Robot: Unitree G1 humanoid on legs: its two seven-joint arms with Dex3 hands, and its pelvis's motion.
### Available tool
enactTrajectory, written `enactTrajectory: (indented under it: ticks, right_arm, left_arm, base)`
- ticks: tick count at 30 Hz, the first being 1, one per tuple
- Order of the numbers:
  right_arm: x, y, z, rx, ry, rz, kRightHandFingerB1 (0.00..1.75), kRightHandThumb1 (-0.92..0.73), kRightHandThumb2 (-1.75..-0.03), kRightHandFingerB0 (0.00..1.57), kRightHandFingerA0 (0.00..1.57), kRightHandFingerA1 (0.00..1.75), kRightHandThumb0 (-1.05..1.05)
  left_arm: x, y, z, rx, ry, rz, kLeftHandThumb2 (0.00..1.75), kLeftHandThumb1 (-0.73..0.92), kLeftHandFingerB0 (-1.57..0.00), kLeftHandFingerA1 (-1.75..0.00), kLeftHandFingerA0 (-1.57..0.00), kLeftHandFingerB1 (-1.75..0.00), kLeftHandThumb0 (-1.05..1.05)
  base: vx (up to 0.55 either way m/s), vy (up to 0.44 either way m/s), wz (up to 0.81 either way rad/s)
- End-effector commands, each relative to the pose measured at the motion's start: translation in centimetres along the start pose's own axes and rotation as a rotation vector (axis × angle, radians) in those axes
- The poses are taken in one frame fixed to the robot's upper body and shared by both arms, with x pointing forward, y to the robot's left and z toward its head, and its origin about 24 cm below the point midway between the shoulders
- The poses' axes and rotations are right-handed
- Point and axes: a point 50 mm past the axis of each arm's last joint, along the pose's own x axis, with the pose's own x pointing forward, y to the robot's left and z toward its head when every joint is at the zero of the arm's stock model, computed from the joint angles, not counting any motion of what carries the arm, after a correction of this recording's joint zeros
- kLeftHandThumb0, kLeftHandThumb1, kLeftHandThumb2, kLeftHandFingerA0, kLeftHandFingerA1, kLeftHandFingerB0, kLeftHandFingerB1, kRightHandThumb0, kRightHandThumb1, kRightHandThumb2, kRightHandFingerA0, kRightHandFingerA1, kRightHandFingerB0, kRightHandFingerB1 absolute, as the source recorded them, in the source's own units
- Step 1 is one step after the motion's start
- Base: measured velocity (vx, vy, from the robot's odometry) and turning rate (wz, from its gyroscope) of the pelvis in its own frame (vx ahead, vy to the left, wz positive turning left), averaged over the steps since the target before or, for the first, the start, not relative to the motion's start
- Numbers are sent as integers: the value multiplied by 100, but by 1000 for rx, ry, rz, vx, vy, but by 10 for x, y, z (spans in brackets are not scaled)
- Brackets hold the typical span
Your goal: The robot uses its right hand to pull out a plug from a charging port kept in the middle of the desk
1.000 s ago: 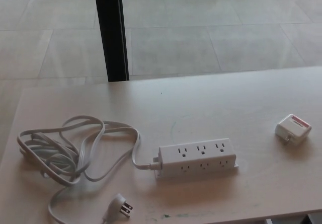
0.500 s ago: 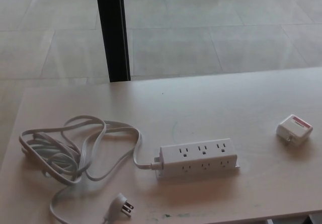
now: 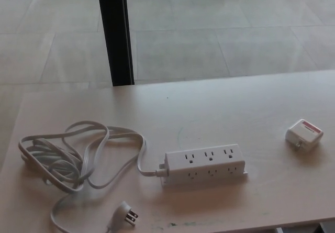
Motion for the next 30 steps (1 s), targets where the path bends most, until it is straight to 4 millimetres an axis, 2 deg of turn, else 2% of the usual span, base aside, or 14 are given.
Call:
enactTrajectory:
  ticks: [1,5,6,8,9,10,12,15,18,19,27,28,29,30]
  right_arm:
    - [-4,5,-11,-32,11,17,103,-61,-63,38,126,104,-79]
    - [-8,-1,-21,-133,-3,50,90,-42,-90,41,114,107,-84]
    - [-9,-3,-23,-140,-3,52,107,-60,-60,42,123,104,-84]
    - [-8,-4,-22,-139,-6,56,107,-59,-59,44,124,103,-82]
    - [-9,-5,-23,-127,-4,75,87,-43,-98,43,118,106,-79]
    - [-9,-5,-24,-129,-7,83,111,-59,-59,36,111,106,-82]
    - [-7,-5,-25,-125,3,87,103,-60,-58,35,110,105,-80]
    - [-9,-3,-26,-114,-56,146,90,-39,-94,46,108,103,-80]
    - [-10,-1,-25,-179,-95,181,89,-38,-94,51,114,96,-81]
    - [-12,-1,-24,-204,-111,203,97,-55,-57,43,120,87,-86]
    - [-15,6,-19,-203,-159,253,92,-55,-58,46,122,84,-85]
    - [-15,6,-19,-205,-161,253,89,-39,-93,51,118,92,-88]
    - [-14,6,-19,-204,-161,252,93,-54,-57,46,117,87,-87]
    - [-14,6,-19,-204,-161,252,93,-54,-57,46,117,87,-87]
  left_arm:
    - [-2,9,2,15,3,22,70,88,-69,-69,-80,-61,-105]
    - [-2,10,1,26,9,27,68,87,-71,-69,-82,-60,-105]
    - [-2,9,1,28,7,25,68,87,-70,-68,-82,-60,-105]
    - [-2,9,0,21,7,26,68,86,-71,-68,-82,-60,-105]
    - [-2,9,-1,24,8,25,68,87,-71,-67,-81,-60,-105]
    - [-2,9,0,32,11,30,68,87,-71,-67,-83,-59,-105]
    - [-2,8,0,29,6,28,68,88,-73,-68,-83,-61,-105]
    - [-1,7,2,21,2,25,69,87,-71,-68,-84,-60,-105]
    - [-1,7,2,18,1,23,67,88,-71,-67,-83,-60,-105]
    - [-1,7,0,19,6,18,69,88,-69,-67,-82,-60,-105]
    - [-2,6,1,29,6,12,70,89,-69,-67,-82,-60,-105]
    - [-1,6,2,28,4,14,70,89,-70,-67,-84,-59,-105]
    - [-1,5,3,23,-1,16,69,86,-71,-68,-84,-61,-105]
    - [-1,5,3,23,-1,16,69,86,-71,-68,-84,-61,-105]
  base:
    - [0,0,0]
    - [0,0,0]
    - [0,0,0]
    - [0,0,0]
    - [0,0,0]
    - [0,0,0]
    - [0,0,0]
    - [0,0,0]
    - [0,0,0]
    - [0,0,0]
    - [0,0,0]
    - [0,0,0]
    - [0,0,0]
    - [0,0,0]
